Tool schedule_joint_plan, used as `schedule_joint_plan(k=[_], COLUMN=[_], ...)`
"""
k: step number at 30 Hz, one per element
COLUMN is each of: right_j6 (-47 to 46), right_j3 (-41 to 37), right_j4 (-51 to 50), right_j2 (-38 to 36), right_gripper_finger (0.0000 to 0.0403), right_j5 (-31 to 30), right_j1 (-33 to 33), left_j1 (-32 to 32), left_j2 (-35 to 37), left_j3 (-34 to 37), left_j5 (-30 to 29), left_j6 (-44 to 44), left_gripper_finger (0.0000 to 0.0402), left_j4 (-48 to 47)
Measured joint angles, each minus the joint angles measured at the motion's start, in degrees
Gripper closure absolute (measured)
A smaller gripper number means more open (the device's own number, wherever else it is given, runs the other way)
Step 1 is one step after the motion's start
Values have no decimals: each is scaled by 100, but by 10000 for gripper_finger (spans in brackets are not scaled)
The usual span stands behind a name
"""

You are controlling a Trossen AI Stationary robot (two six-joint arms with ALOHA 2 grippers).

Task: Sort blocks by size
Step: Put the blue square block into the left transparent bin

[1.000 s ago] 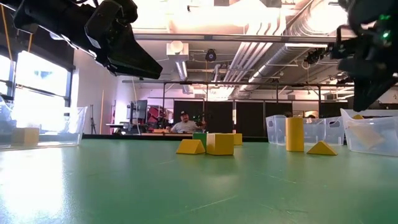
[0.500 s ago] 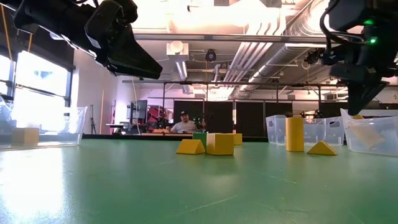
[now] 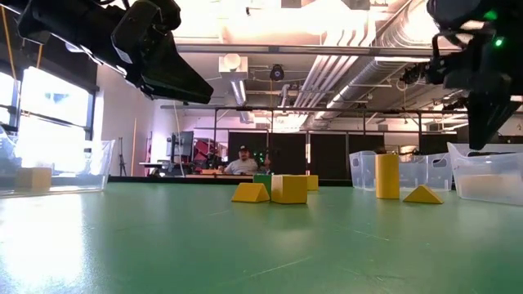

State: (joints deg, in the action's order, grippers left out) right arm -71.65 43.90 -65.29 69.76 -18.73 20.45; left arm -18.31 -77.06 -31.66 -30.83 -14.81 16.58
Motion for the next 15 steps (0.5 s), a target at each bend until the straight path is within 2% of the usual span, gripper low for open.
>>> schedule_joint_plan(k=[8, 12, 15], right_j6=[-313, -570, -408], right_j3=[546, 828, 887], right_j4=[-1, 210, 839], right_j2=[0, 0, 0], right_gripper_finger=[402, 402, 402], right_j5=[-210, -985, -1747], right_j1=[983, 1769, 2377], left_j1=[0, 0, 0], left_j2=[0, 0, -2], left_j3=[0, 0, 0], left_j5=[0, 0, 0], left_j6=[-7, -4, -4], left_gripper_finger=[229, 229, 229], left_j4=[2, 2, 2])
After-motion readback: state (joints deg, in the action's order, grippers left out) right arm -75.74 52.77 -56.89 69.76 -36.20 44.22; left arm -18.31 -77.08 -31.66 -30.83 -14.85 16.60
